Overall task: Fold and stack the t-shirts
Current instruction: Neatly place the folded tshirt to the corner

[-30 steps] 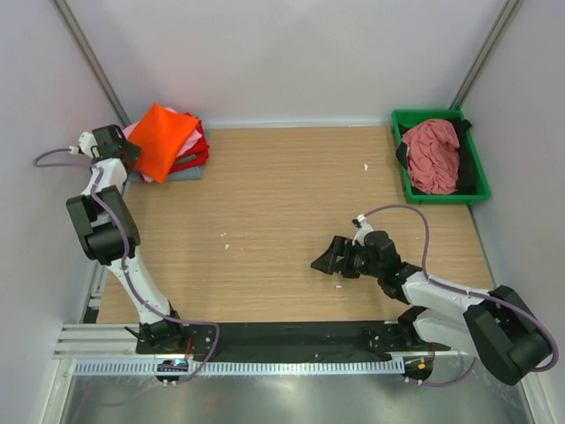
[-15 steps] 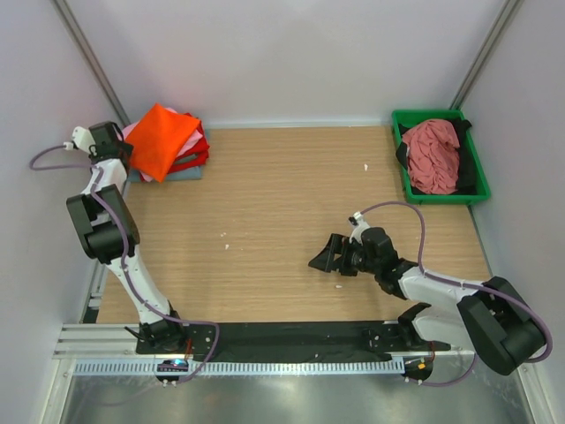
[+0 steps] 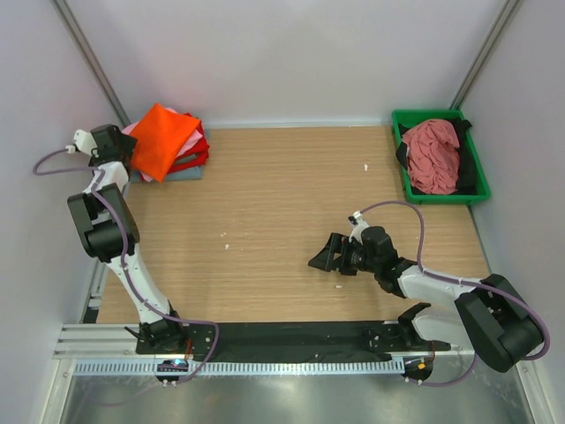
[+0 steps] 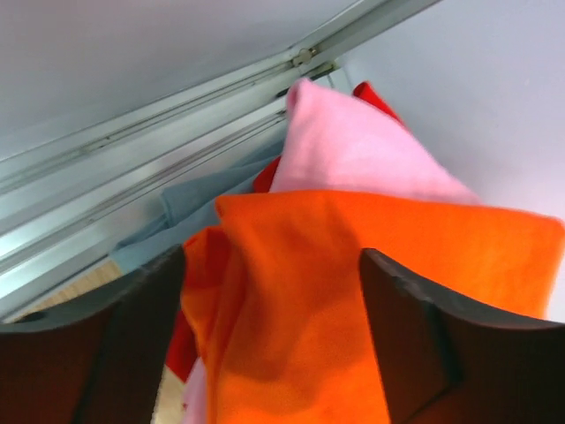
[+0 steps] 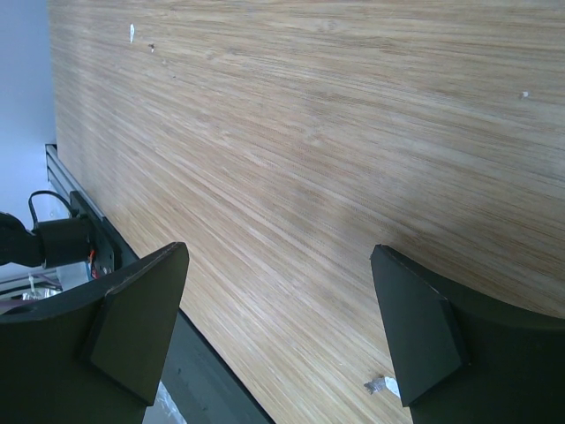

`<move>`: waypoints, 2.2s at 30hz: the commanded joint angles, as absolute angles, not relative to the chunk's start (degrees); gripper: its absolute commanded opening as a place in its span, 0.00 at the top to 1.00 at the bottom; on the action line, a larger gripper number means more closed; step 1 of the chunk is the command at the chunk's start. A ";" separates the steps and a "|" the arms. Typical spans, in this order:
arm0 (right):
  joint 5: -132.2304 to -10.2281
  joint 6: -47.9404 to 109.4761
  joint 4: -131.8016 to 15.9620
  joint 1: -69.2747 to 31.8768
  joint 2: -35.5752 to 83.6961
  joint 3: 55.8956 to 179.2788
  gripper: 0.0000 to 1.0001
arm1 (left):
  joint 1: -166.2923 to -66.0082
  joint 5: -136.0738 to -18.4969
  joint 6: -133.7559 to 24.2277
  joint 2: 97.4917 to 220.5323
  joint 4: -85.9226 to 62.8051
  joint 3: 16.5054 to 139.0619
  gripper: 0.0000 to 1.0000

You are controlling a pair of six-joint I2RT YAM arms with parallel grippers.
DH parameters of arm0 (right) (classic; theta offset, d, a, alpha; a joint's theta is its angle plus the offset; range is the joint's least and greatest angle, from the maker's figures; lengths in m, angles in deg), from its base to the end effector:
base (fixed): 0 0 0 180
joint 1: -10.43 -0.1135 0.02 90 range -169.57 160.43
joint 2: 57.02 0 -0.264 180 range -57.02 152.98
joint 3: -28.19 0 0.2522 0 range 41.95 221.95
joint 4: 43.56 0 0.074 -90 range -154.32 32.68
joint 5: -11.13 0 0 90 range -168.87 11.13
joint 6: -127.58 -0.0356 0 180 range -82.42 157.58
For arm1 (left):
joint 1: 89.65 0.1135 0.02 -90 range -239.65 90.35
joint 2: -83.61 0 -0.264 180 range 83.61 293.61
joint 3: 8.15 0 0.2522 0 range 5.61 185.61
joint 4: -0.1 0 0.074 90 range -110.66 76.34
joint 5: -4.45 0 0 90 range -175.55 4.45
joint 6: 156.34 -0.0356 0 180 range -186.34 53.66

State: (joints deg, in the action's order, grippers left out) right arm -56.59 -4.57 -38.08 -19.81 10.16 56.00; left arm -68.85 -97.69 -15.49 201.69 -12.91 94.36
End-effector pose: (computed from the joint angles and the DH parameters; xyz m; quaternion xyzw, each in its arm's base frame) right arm 0.1672 0.1131 0.1372 -0.0005 0.8706 0.4101 0.2717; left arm 0.4486 0.1784 0.2267 -0.5442 0.6616 -0.0438 0.5140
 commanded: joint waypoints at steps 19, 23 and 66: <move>-55.49 -2.23 -38.78 -19.19 14.17 57.77 0.09 | -65.66 -96.10 -5.53 202.08 4.88 85.77 0.24; -54.44 -2.23 -38.34 -18.67 15.40 58.12 0.08 | -64.61 -92.76 0.87 202.61 11.71 81.74 0.20; -52.33 -2.06 -37.72 -17.70 18.30 59.35 0.09 | -63.37 -81.33 -0.07 217.37 -4.42 119.05 1.00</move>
State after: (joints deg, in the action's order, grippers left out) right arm -51.19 -4.28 -35.04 -17.95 16.91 58.90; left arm -66.71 -84.51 4.66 214.85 -2.96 110.95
